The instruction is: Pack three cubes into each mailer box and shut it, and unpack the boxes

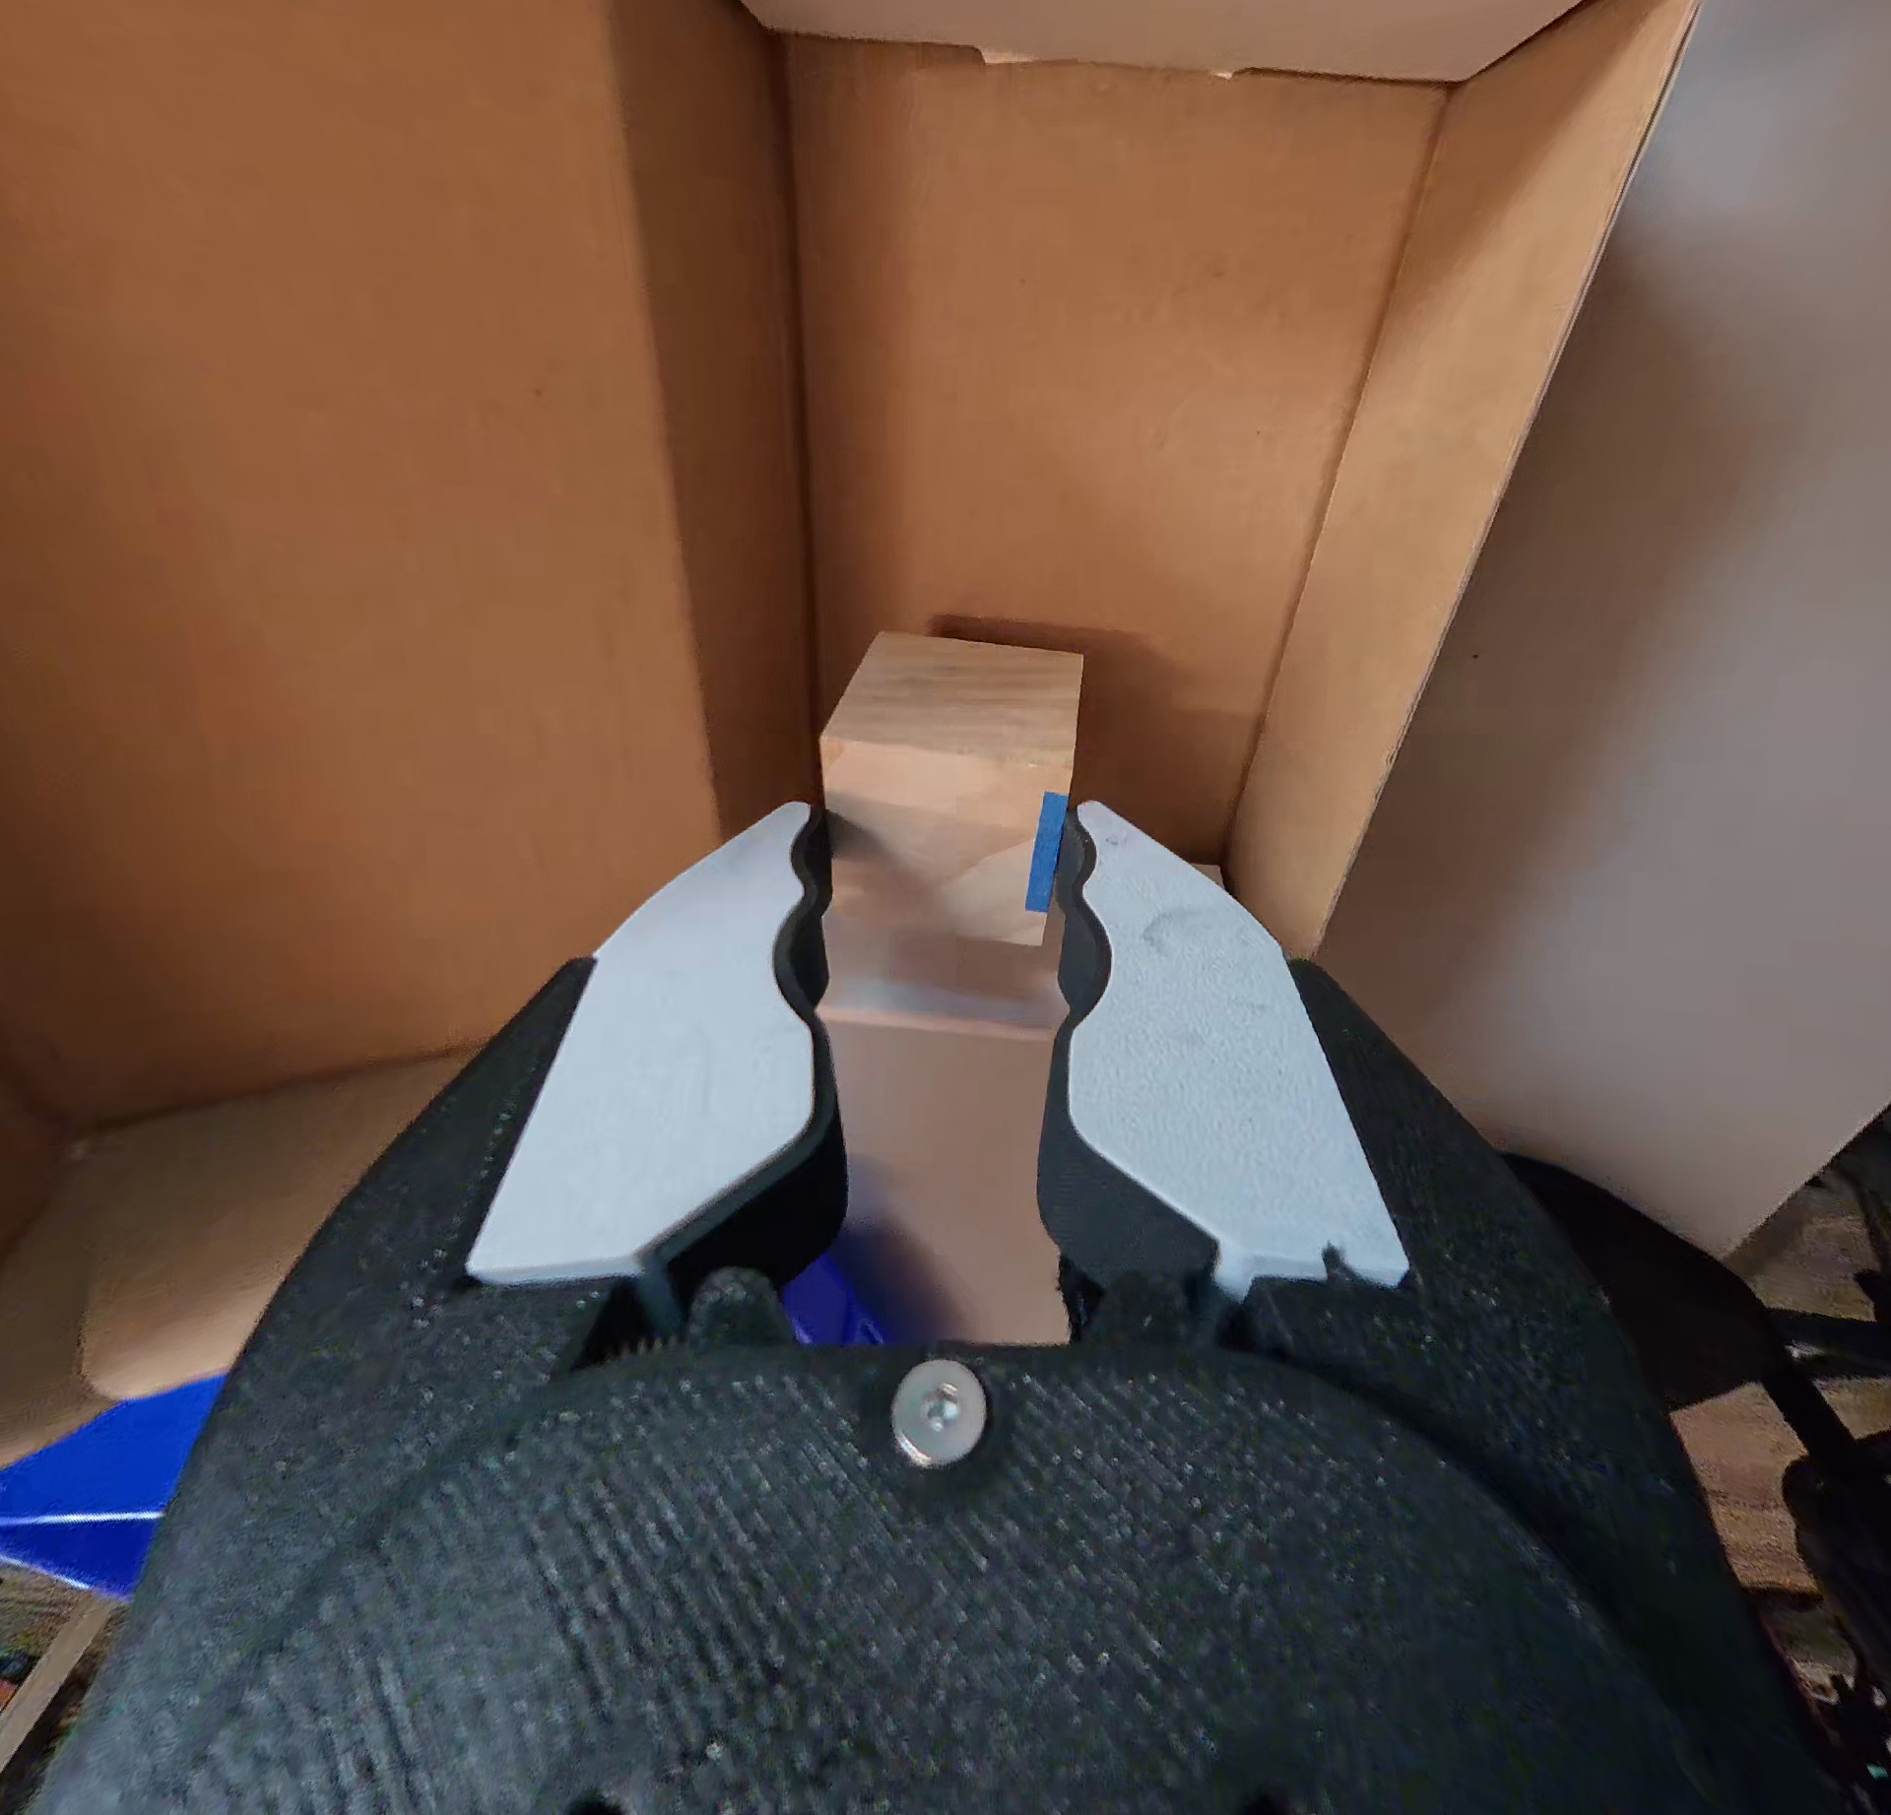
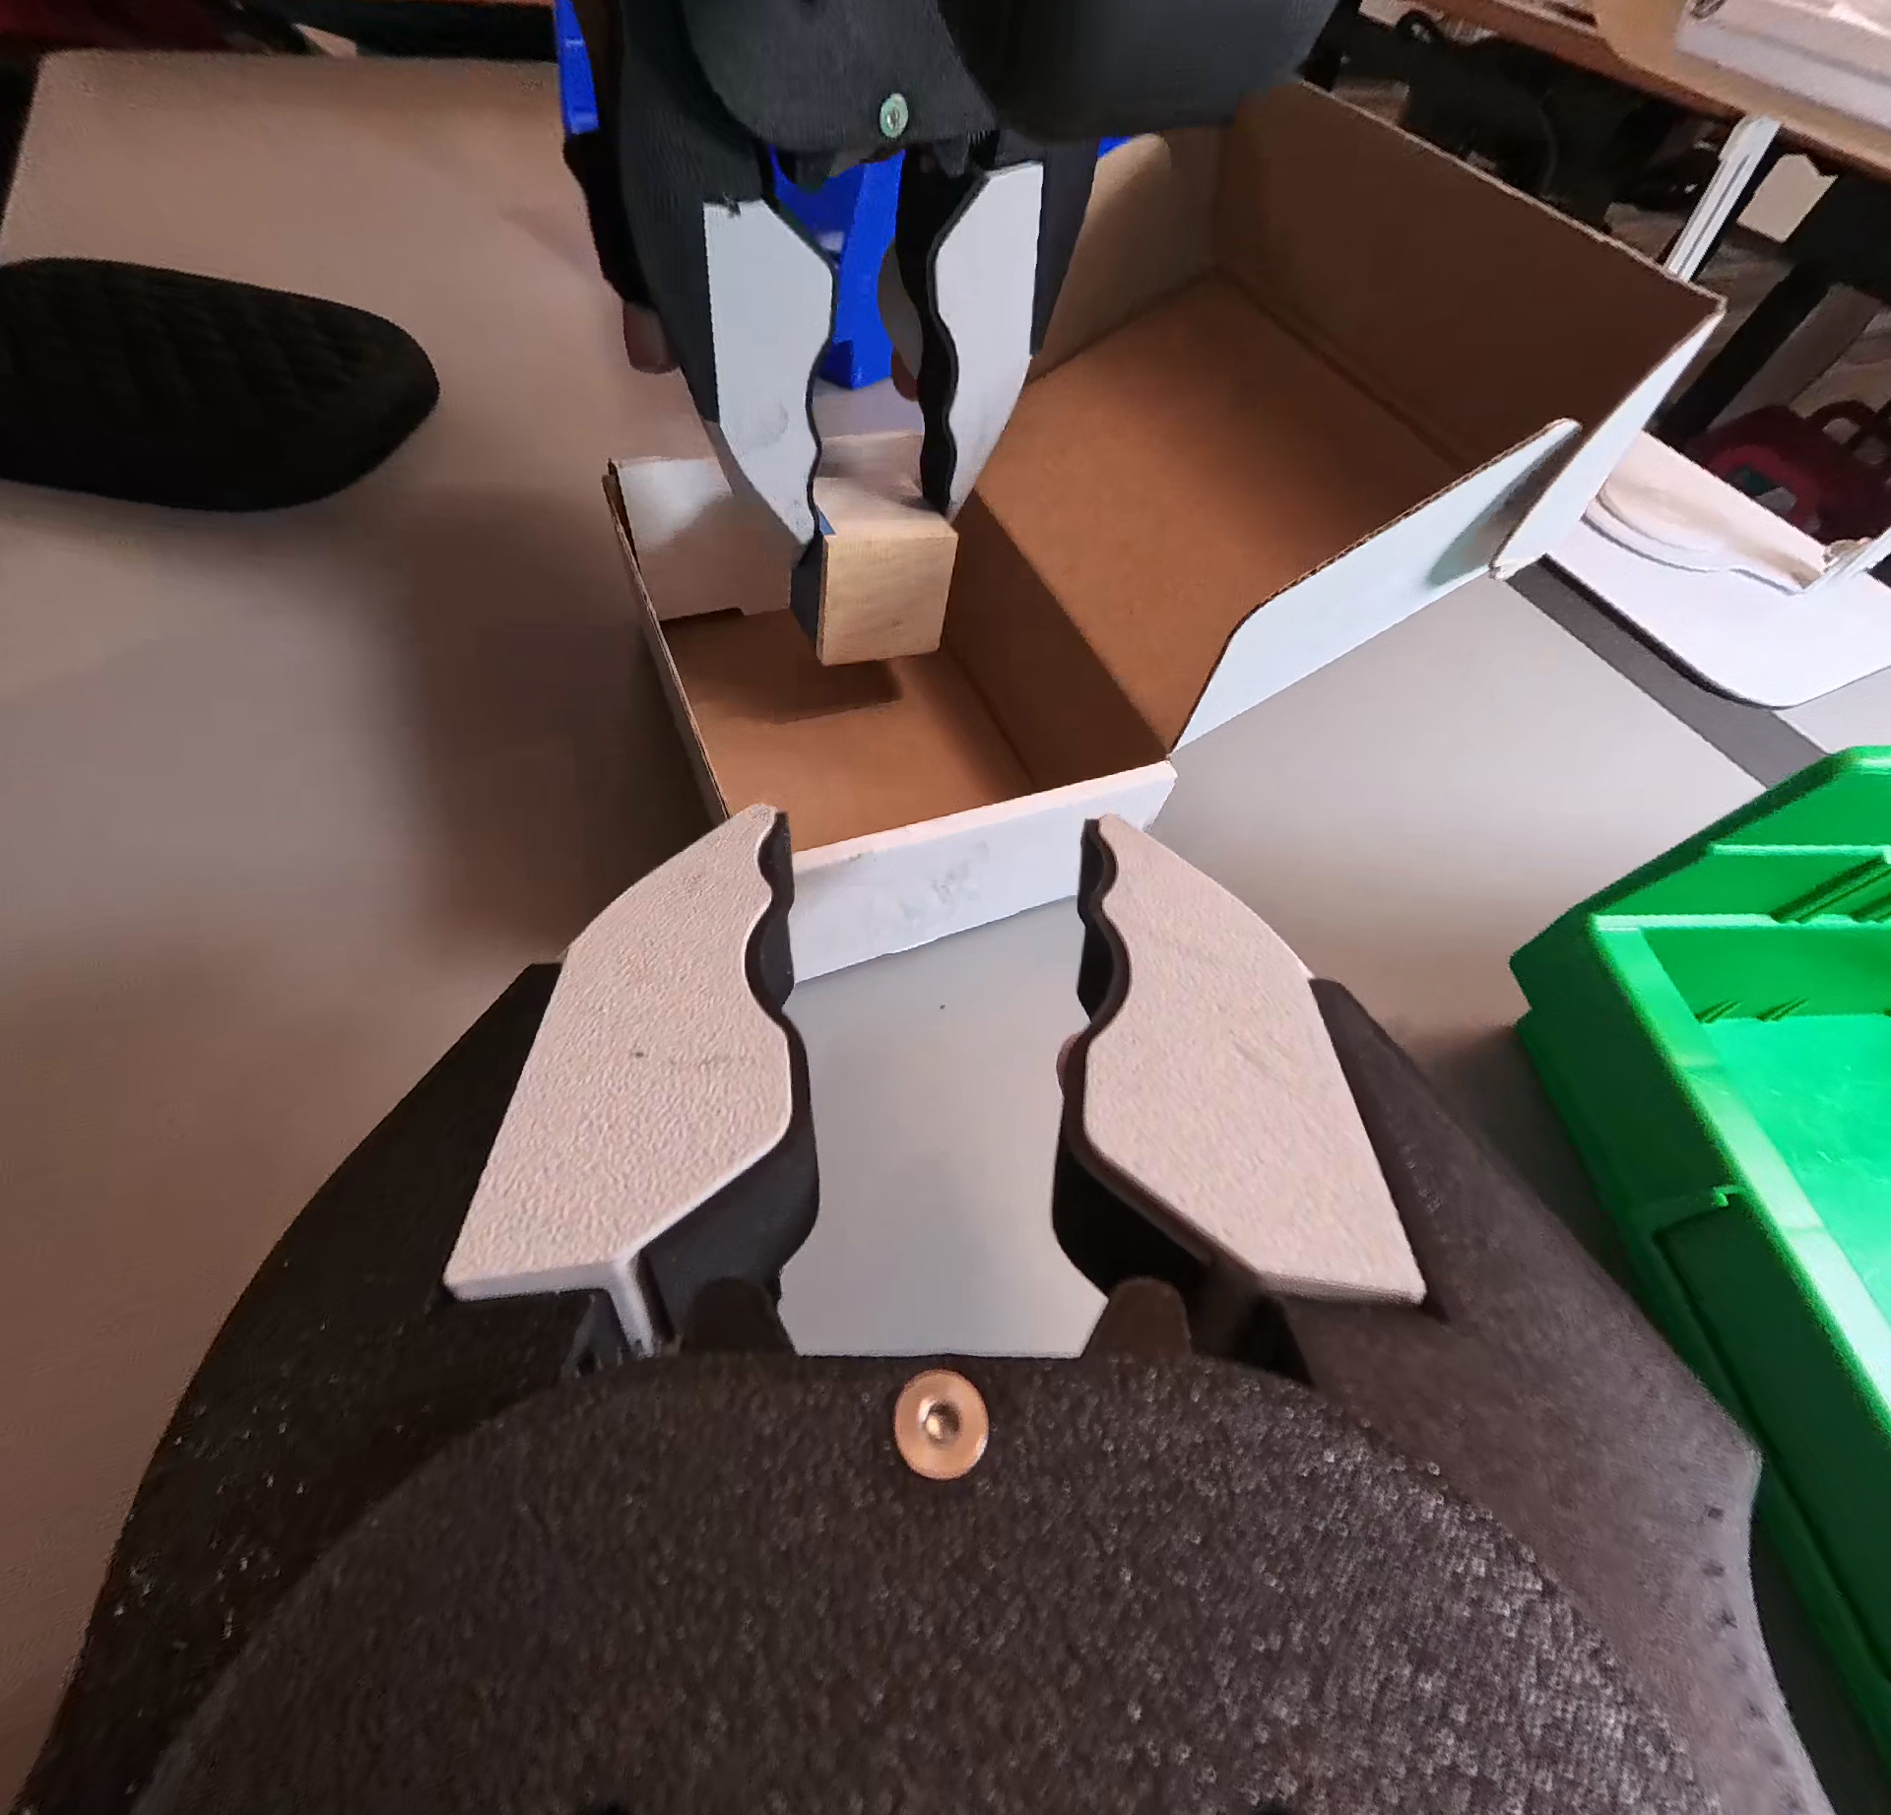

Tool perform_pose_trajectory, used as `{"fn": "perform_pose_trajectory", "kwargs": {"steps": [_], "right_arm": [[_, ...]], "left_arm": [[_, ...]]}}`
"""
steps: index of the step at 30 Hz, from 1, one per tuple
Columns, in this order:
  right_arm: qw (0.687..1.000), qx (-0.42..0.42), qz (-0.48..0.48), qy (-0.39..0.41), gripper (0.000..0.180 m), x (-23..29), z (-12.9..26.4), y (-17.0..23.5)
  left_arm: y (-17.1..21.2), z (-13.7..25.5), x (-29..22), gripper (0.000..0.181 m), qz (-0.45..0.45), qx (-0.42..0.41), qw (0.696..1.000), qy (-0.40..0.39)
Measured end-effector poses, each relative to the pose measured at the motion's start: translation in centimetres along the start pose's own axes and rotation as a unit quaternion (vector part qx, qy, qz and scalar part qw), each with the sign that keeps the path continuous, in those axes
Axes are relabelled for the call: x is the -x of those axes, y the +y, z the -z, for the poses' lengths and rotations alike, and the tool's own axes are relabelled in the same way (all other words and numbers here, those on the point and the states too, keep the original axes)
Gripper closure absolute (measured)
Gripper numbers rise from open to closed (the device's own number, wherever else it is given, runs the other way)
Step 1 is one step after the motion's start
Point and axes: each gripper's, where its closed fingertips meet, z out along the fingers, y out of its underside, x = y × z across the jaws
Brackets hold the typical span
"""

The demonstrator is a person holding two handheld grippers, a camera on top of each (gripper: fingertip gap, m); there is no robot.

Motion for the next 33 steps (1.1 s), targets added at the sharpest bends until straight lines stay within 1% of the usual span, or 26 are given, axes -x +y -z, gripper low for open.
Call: {"fn": "perform_pose_trajectory", "kwargs": {"steps": [1,12,28,31,33], "right_arm": [[1.000,0.003,0.001,0.000,0.125,0.0,0.0,0.1],[1.000,0.012,0.000,0.001,0.125,-0.1,-0.2,0.5],[1.000,0.014,-0.002,0.002,0.125,-0.2,-0.2,0.6],[1.000,0.012,-0.004,0.004,0.125,-0.2,-0.1,0.6],[1.000,0.011,-0.005,0.004,0.125,-0.3,0.0,0.6]], "left_arm": [[0.0,-0.3,-0.1,0.139,-0.002,0.002,1.000,0.000],[0.5,-1.3,-0.6,0.139,-0.012,0.024,0.999,-0.019],[0.3,-1.6,-0.9,0.137,-0.006,0.021,0.999,-0.031],[0.2,-1.0,-0.9,0.130,-0.010,0.012,0.999,-0.038],[-0.1,0.6,-0.9,0.129,-0.013,-0.015,0.999,-0.050]]}}
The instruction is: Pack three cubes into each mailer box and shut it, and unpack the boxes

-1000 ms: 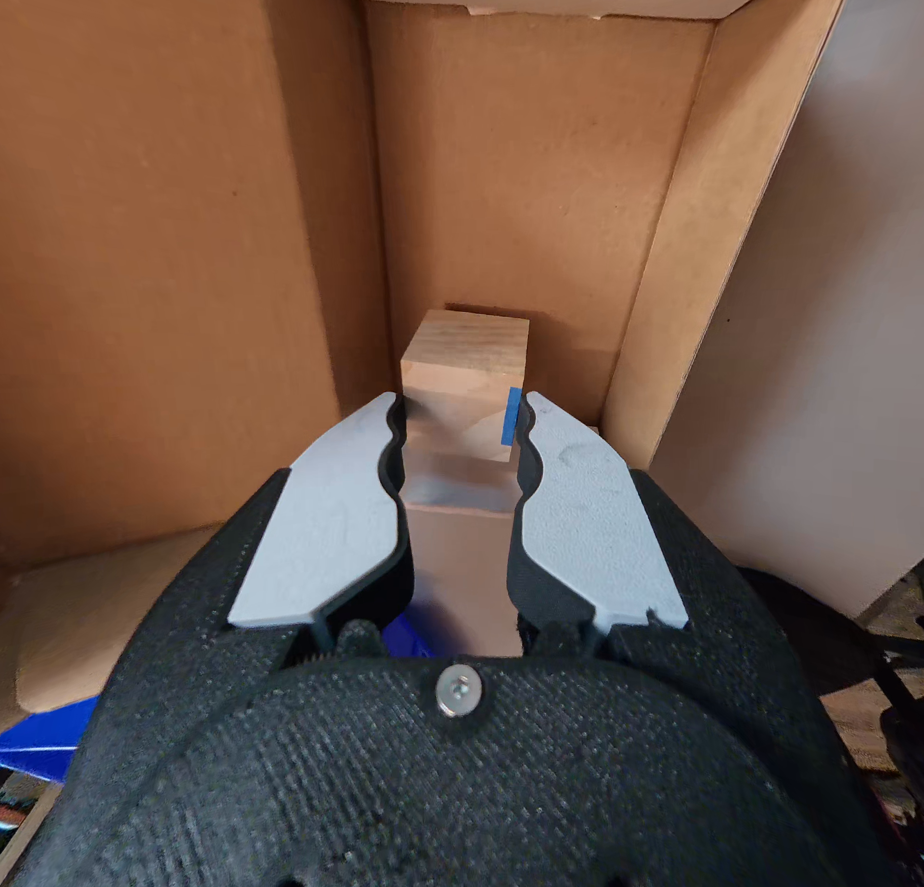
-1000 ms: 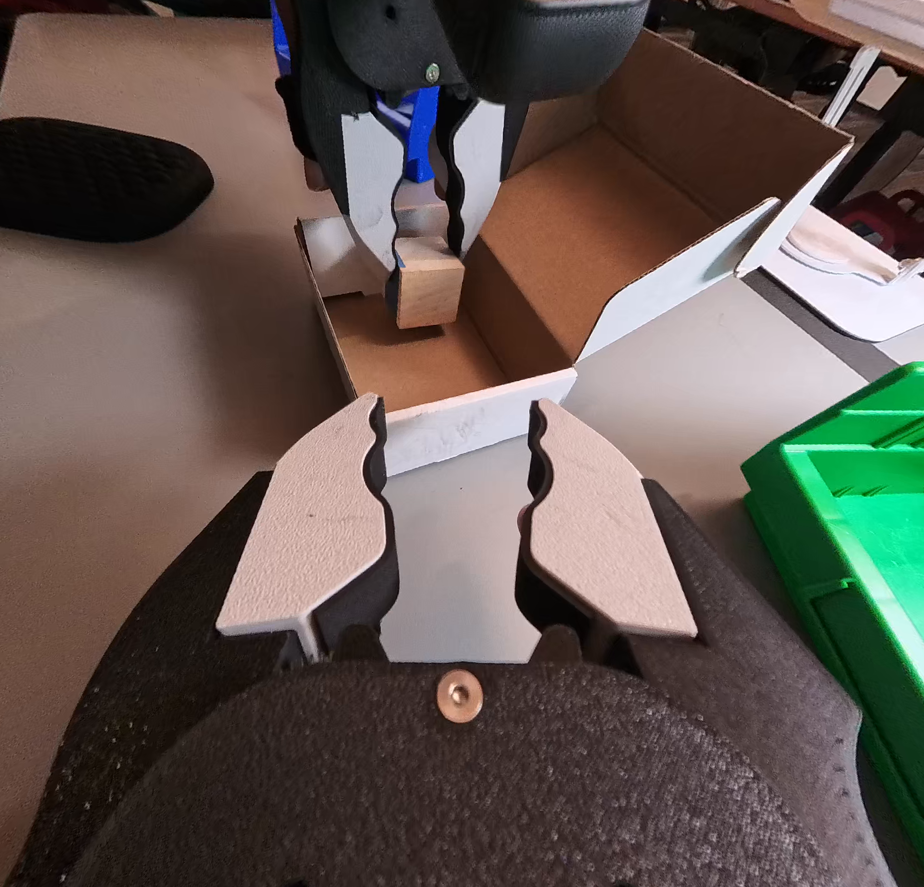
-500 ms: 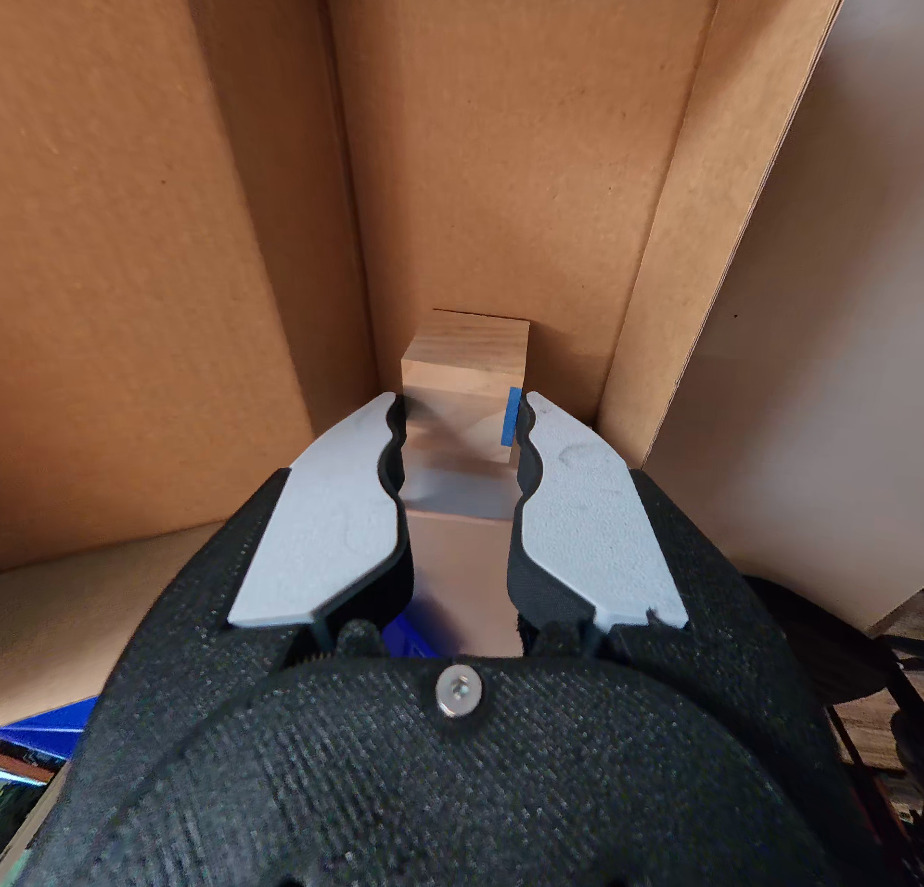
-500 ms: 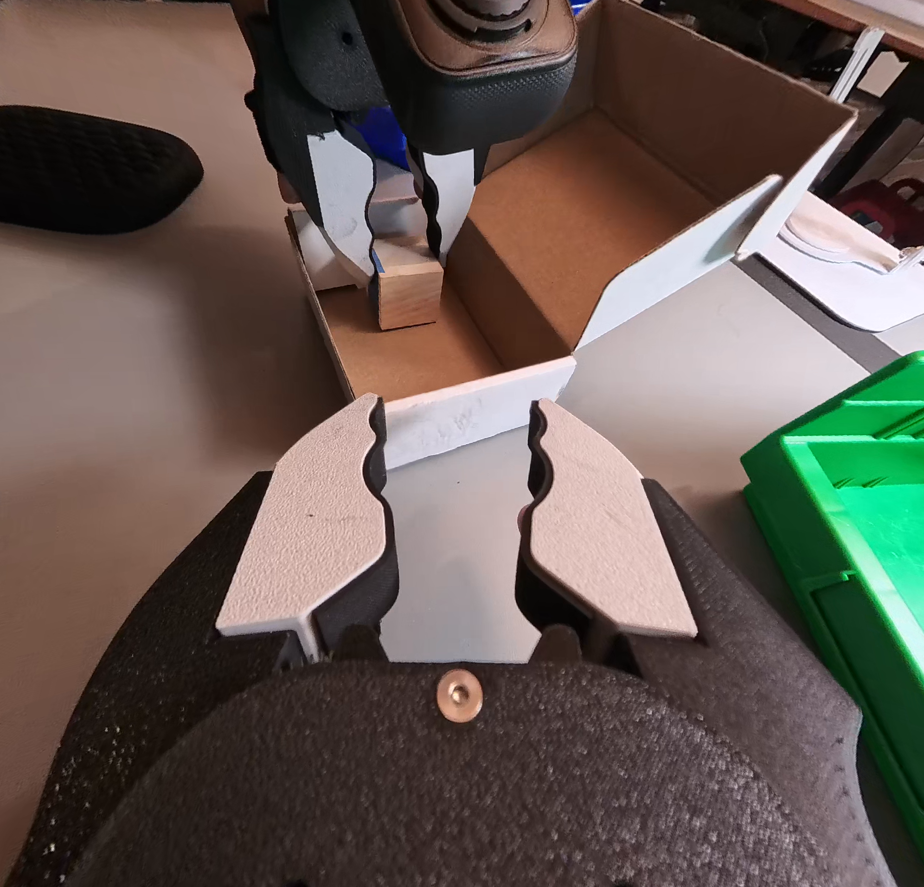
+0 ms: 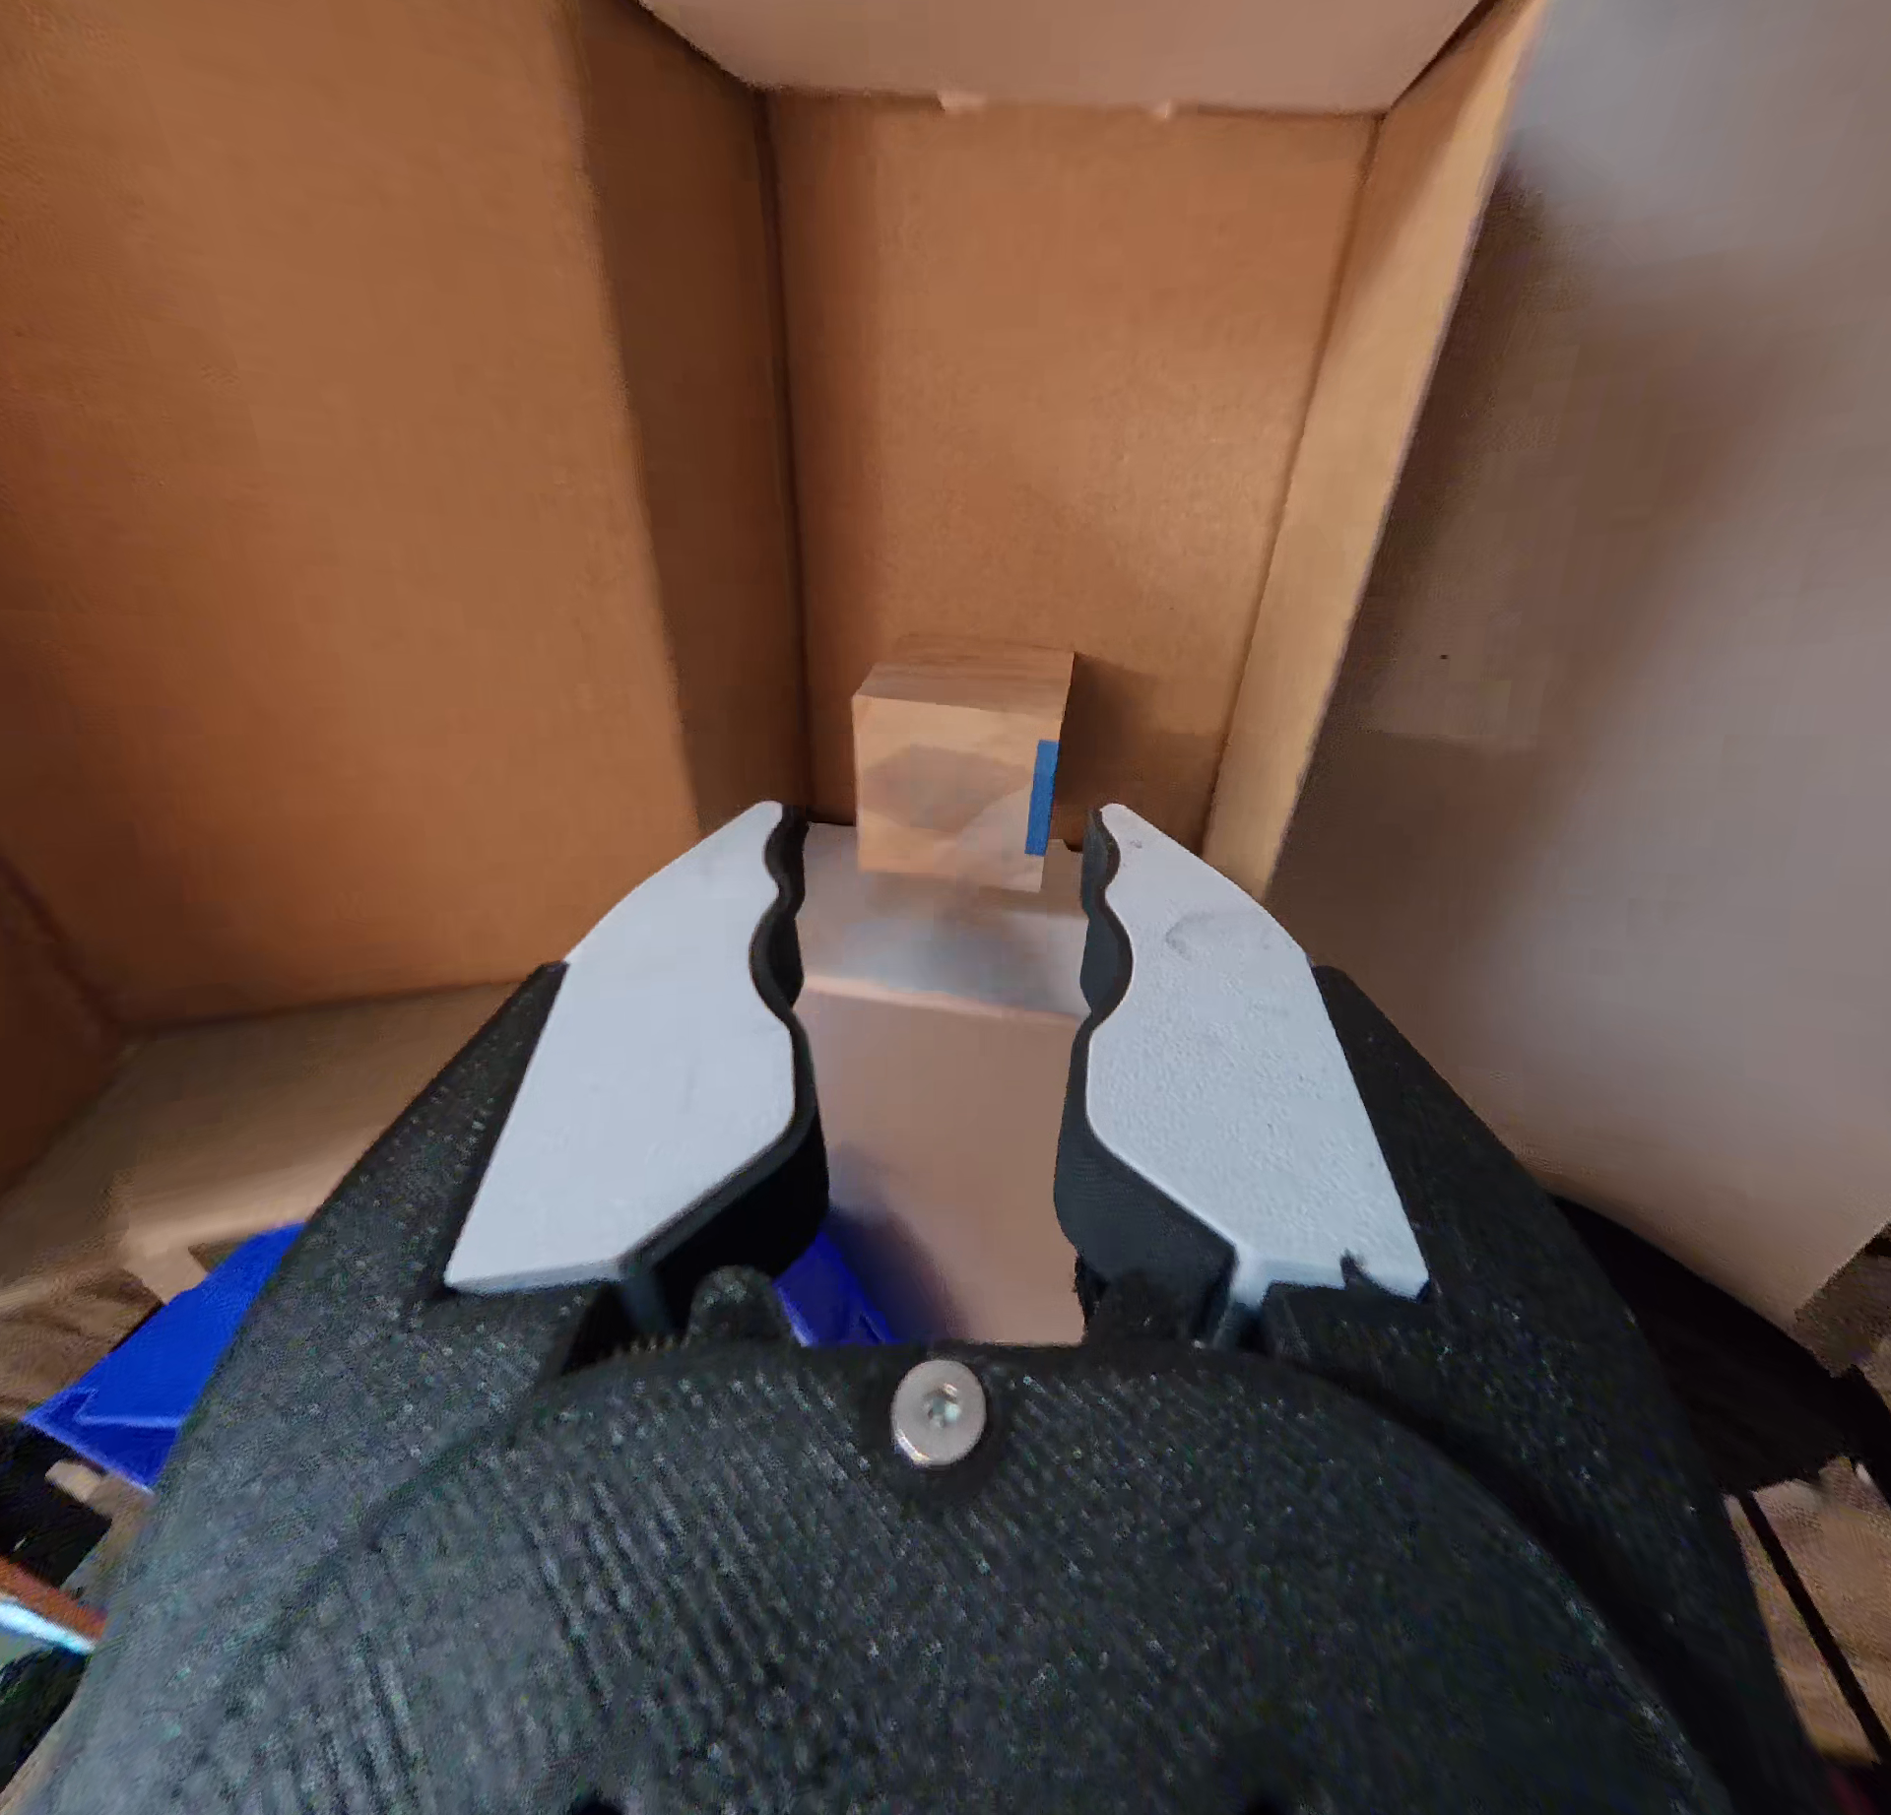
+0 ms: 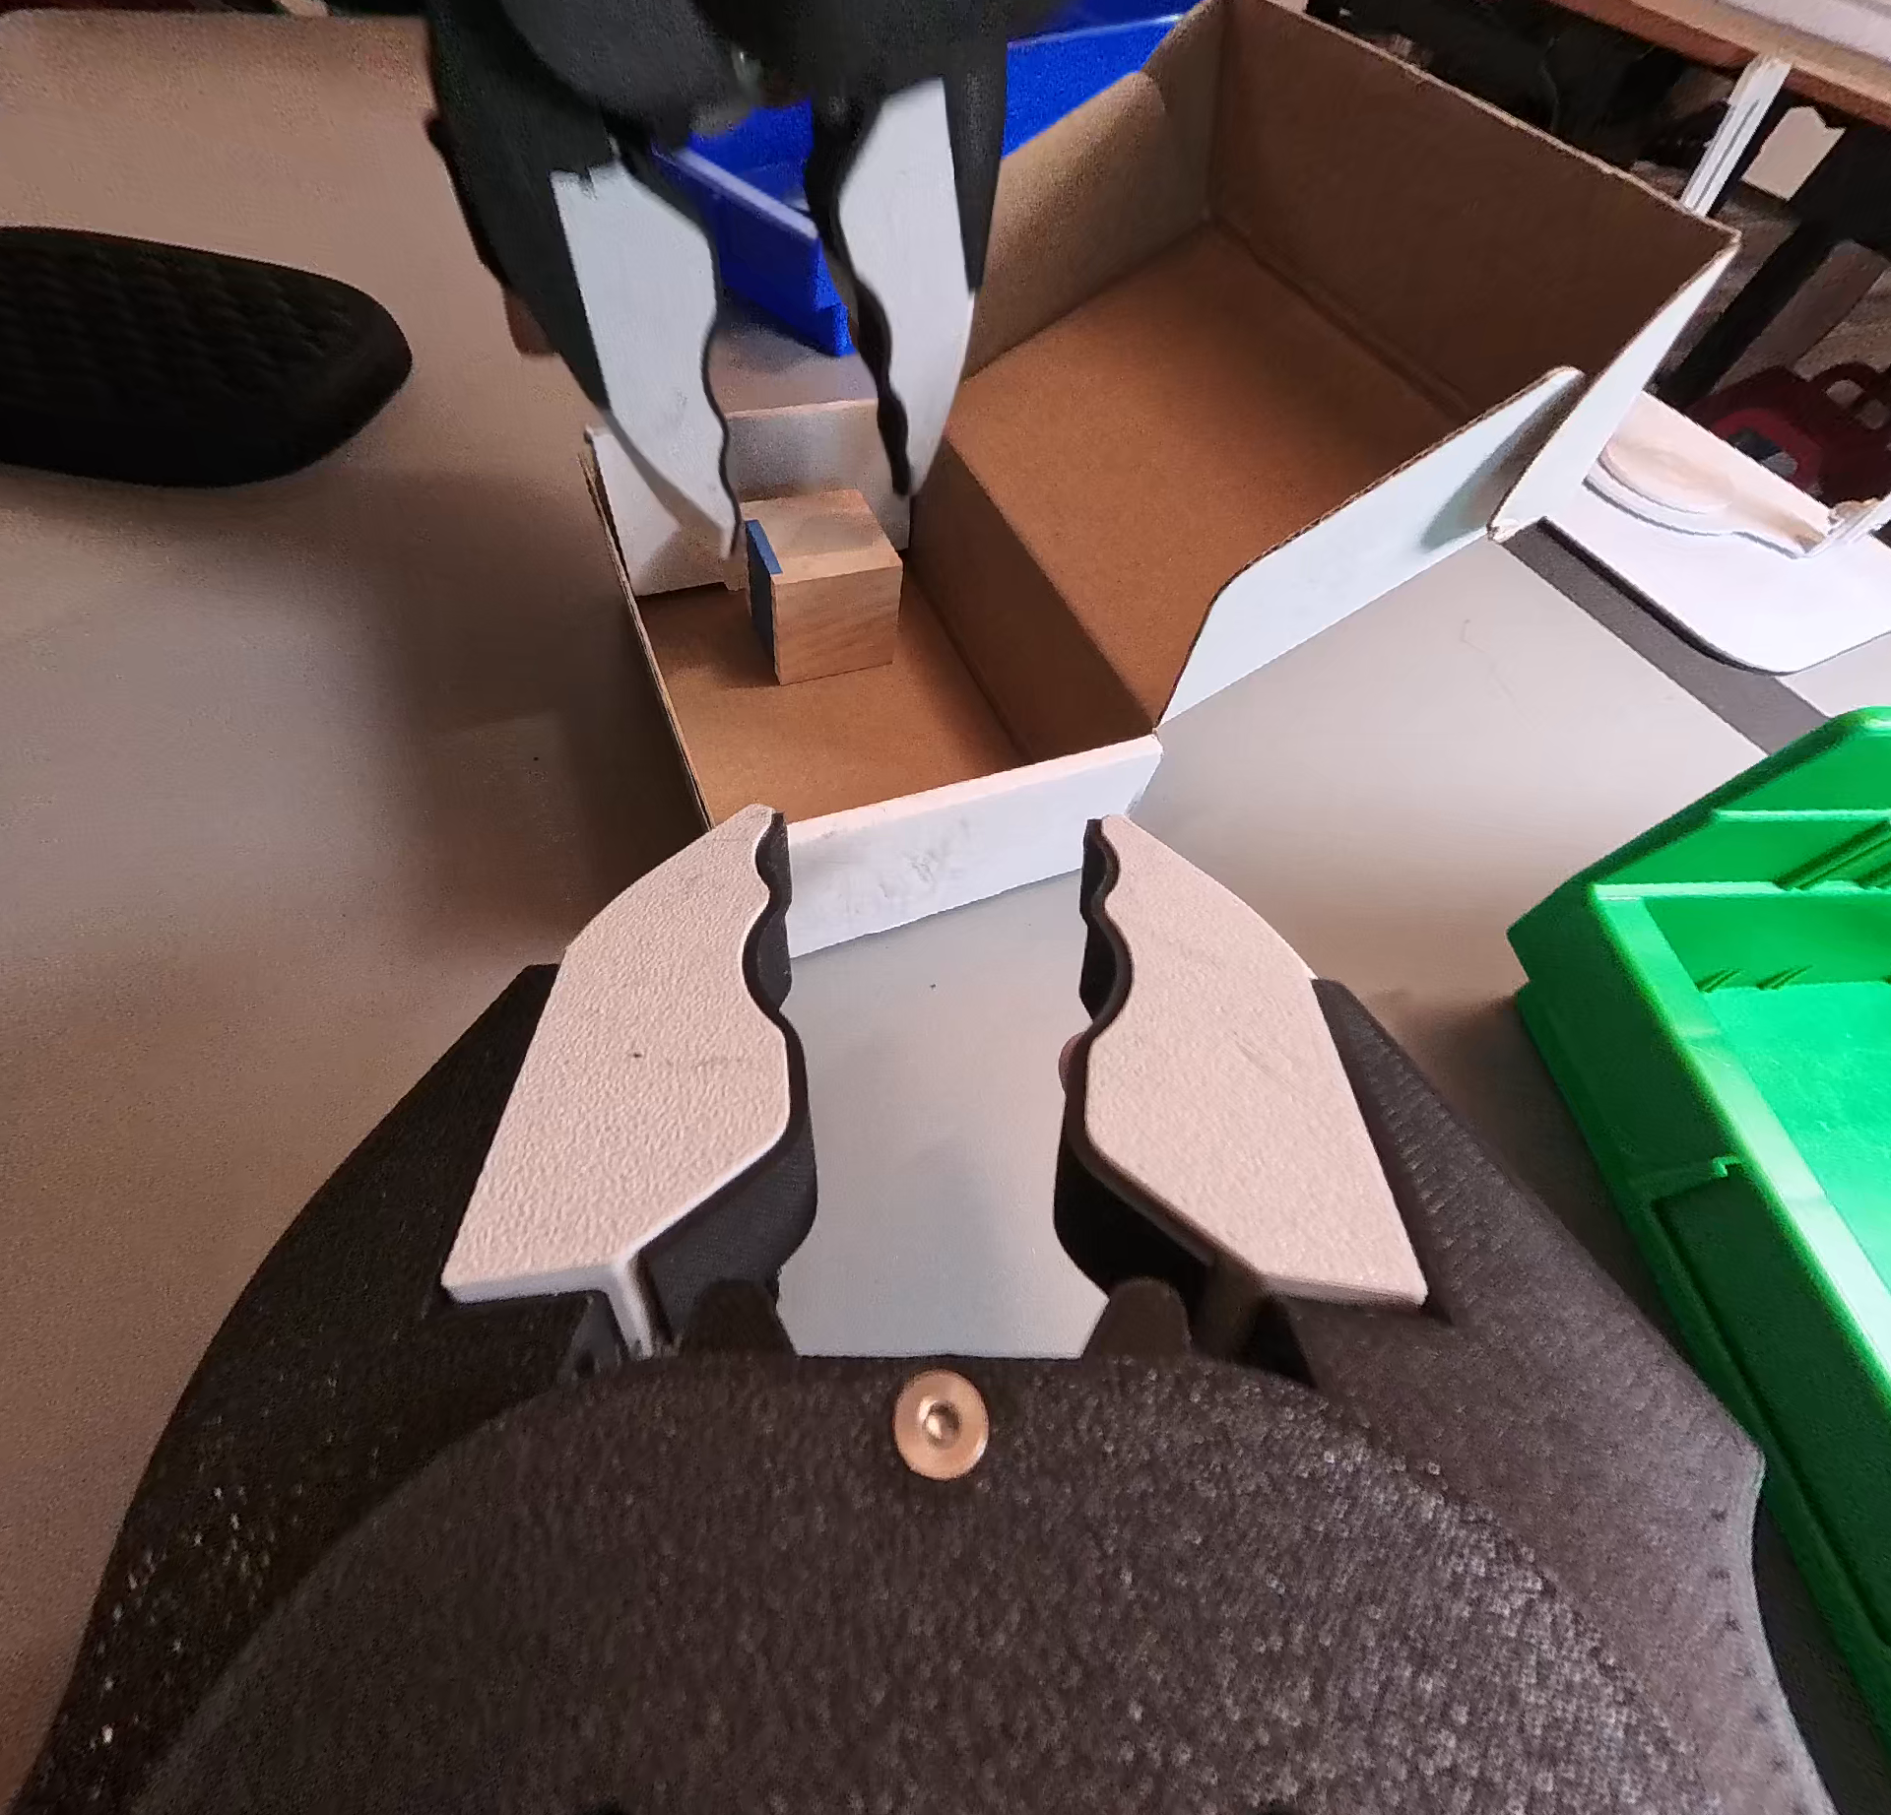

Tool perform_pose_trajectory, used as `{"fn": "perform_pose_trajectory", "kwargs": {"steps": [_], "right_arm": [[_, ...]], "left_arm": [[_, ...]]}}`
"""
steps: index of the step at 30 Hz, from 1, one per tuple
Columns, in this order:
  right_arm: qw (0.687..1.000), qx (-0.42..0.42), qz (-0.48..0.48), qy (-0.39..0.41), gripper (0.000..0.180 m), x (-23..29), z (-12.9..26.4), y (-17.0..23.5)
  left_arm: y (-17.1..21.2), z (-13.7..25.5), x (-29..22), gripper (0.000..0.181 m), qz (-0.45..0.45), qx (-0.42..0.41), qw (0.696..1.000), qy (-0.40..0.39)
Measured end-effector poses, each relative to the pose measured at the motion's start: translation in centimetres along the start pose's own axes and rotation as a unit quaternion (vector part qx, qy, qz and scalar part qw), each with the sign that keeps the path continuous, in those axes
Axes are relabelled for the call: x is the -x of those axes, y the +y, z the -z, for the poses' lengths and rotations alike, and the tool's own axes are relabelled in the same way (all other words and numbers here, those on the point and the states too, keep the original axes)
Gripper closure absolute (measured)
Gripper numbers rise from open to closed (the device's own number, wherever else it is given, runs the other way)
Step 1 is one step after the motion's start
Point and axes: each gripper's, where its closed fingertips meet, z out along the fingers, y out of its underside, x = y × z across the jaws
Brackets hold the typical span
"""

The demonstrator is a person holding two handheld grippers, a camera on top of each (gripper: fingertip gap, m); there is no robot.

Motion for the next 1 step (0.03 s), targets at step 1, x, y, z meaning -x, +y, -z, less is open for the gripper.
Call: {"fn": "perform_pose_trajectory", "kwargs": {"steps": [1], "right_arm": [[1.000,-0.001,-0.001,0.000,0.125,-0.02,0.02,-0.01]], "left_arm": [[-0.23,1.15,0.26,0.129,0.003,-0.019,1.000,-0.007]]}}
